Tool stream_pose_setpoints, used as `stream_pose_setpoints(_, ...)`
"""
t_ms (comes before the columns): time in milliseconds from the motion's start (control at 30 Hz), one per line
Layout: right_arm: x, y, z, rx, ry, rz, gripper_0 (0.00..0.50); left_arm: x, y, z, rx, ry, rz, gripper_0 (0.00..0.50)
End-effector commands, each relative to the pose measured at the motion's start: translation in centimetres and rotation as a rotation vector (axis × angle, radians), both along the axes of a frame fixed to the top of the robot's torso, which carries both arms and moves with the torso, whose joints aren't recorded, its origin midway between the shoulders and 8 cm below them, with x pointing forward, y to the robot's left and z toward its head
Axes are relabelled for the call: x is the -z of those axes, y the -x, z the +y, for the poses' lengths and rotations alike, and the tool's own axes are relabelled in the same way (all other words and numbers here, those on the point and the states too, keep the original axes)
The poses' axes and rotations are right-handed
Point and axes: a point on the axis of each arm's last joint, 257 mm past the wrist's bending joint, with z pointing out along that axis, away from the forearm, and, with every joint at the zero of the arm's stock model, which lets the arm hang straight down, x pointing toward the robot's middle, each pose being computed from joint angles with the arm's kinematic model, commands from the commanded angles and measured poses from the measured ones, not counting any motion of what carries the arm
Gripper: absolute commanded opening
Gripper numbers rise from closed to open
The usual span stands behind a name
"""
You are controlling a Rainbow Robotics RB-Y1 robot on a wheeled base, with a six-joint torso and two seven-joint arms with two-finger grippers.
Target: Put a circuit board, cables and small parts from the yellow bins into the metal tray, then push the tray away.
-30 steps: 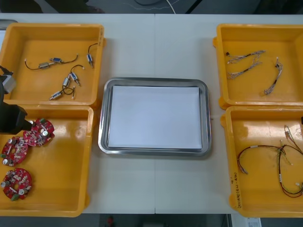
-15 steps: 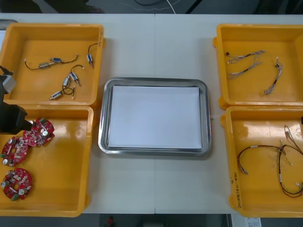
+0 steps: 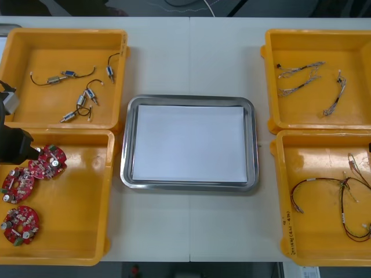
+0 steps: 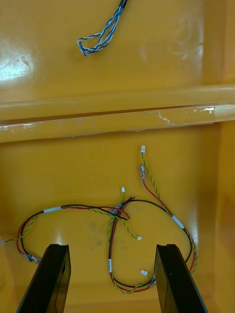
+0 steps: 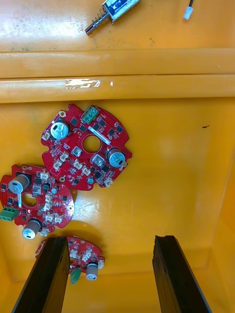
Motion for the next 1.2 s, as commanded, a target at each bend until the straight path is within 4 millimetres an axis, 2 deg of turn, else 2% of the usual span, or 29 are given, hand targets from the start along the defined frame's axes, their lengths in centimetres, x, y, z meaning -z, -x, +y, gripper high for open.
stream_pose_setpoints(33, -0.9, 0.4, -1.4, -0.011, 0.051, -0.002, 0.500, -1.6, -0.2, 1.6, 0.040, -0.074, -0.039, 0.500)
stream_pose_setpoints(333, -0.9, 0.4, -1.4, -0.011, 0.051, -0.002, 0.500, -1.6, -0.2, 1.6, 0.040, -0.074, -0.039, 0.500)
stream_pose_setpoints(367, -0.9, 0.4, -1.4, -0.011, 0.051, -0.002, 0.500, 0.7, 0.9, 1.2, 0.032, -0.044, 0.024, 0.500)
stream_pose_setpoints(433, -0.5, 0.5, -1.3, -0.011, 0.044, 0.004, 0.500, 1.1, 1.1, 1.0, 0.025, -0.033, 0.036, 0.500)
stream_pose_setpoints(700, 0.4, 1.4, -0.9, -0.030, 0.039, 0.025, 0.500, -0.5, 1.4, 1.7, 0.004, -0.055, 0.074, 0.500)
stream_pose_setpoints(900, 2.0, 3.3, -1.5, -0.054, 0.050, 0.082, 0.500, -0.3, 0.8, 3.0, -0.054, -0.006, 0.079, 0.500)
stream_pose_setpoints(1100, 4.0, 6.9, -2.2, -0.096, 0.042, 0.187, 0.500, 0.4, 0.5, 4.6, -0.124, 0.037, 0.085, 0.500)
stream_pose_setpoints(1200, 4.1, 7.1, -3.1, -0.100, 0.061, 0.177, 0.500, 0.9, 0.3, 5.4, -0.154, 0.053, 0.079, 0.500)
